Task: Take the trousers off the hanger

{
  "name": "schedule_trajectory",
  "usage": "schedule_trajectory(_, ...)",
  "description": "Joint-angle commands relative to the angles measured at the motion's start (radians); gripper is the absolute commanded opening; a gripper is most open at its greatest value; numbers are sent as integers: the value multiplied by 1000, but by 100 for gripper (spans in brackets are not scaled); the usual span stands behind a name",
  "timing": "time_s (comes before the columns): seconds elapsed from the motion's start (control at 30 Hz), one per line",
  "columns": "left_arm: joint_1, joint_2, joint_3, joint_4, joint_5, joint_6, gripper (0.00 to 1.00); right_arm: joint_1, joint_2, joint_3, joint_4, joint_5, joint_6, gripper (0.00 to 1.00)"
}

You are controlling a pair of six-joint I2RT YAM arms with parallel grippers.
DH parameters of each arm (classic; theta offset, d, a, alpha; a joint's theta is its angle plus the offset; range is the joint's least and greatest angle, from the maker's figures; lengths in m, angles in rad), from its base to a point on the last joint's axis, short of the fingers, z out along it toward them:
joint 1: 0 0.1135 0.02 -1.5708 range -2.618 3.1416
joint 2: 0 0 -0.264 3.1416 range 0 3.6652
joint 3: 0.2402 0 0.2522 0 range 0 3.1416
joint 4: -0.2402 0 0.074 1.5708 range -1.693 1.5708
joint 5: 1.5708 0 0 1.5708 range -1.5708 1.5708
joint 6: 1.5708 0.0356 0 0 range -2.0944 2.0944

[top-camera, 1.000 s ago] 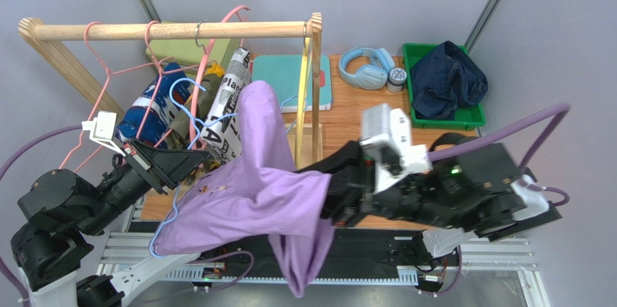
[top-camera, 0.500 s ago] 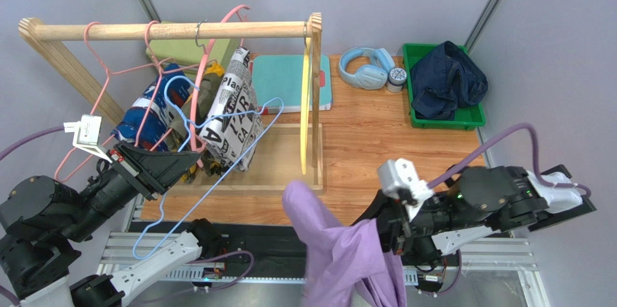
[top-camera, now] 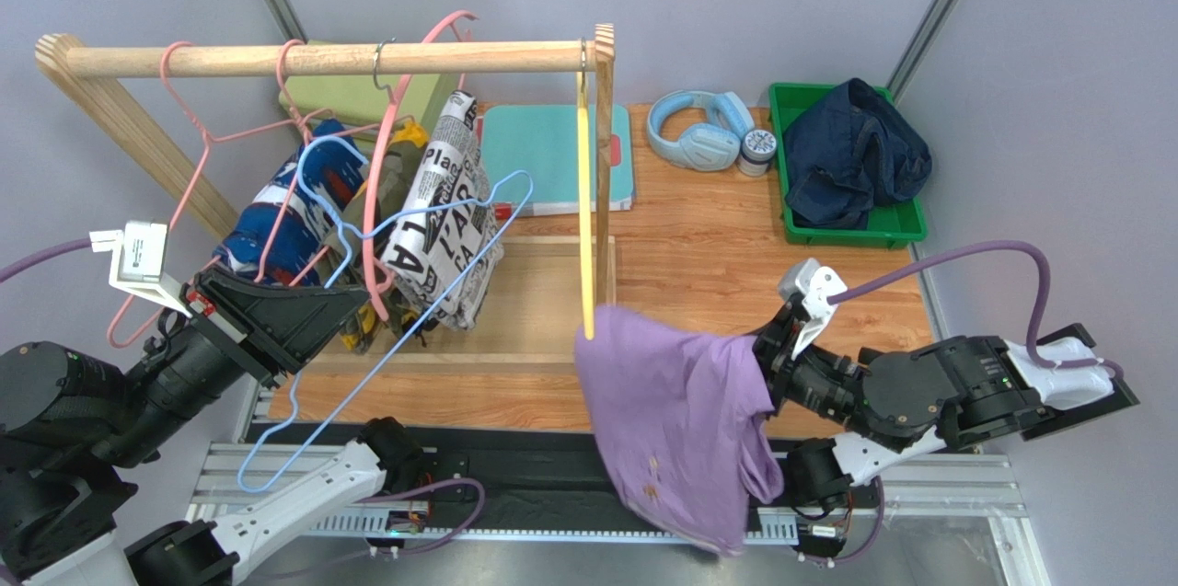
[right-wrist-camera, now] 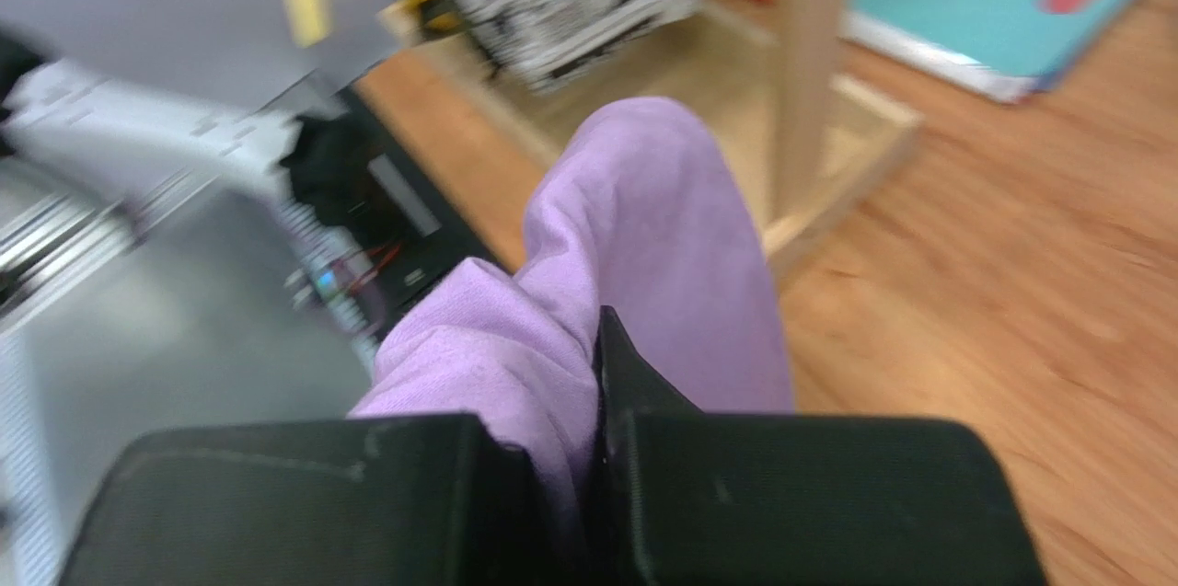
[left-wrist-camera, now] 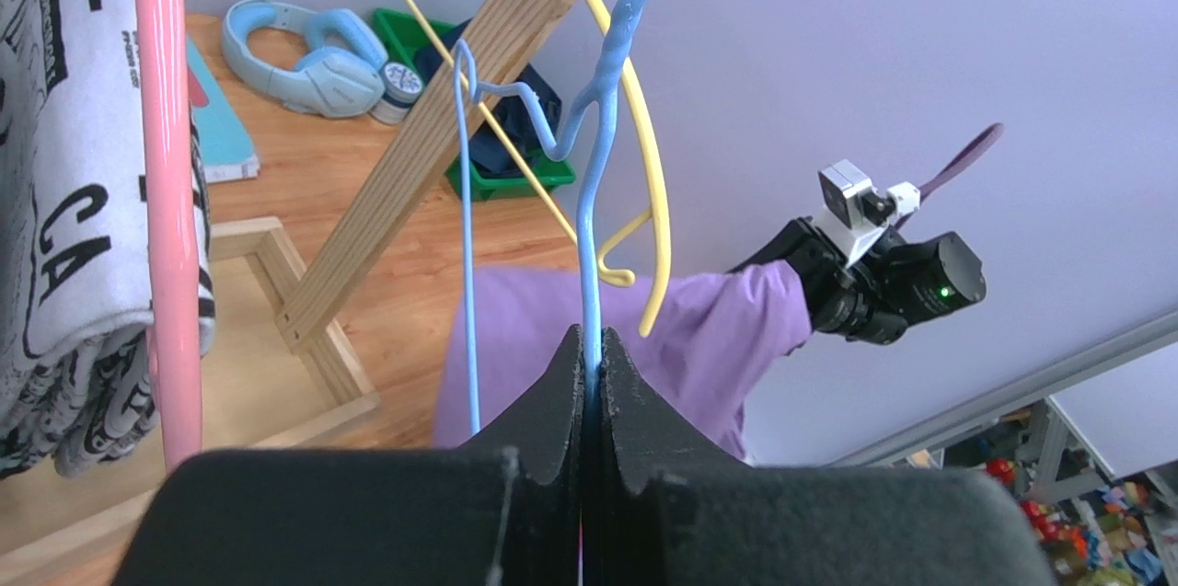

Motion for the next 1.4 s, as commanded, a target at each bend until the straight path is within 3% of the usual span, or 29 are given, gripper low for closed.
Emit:
schedule_trajectory(0.0,-3,56,29,40,17,51,0,-100,34,-8,41,425,67,0)
schedule_trajectory(0.23,-4,78,63,37,20,71,0,-473,138,26,41,350,-8,0)
schedule_trajectory(0.37,-4,98,87,36,49,72,0,-740,203,96,86,250,-129,0)
schedule_trajectory(0.53,-3,125,173,-19,55,83,0,-927,287,254,231,195,-384,0)
schedule_trajectory(0.87,-4,93,161,-90,-12,118,0,-1351,428,558,528,146,-813,0)
schedule_trajectory(1.17,-3,105,117,-55,20,172,0,-1720,593,644,594,-104,-783,0)
schedule_trajectory(1.37,-3,128,92,-15,55,212,0,-1820,810,675,656,-178,-749,0)
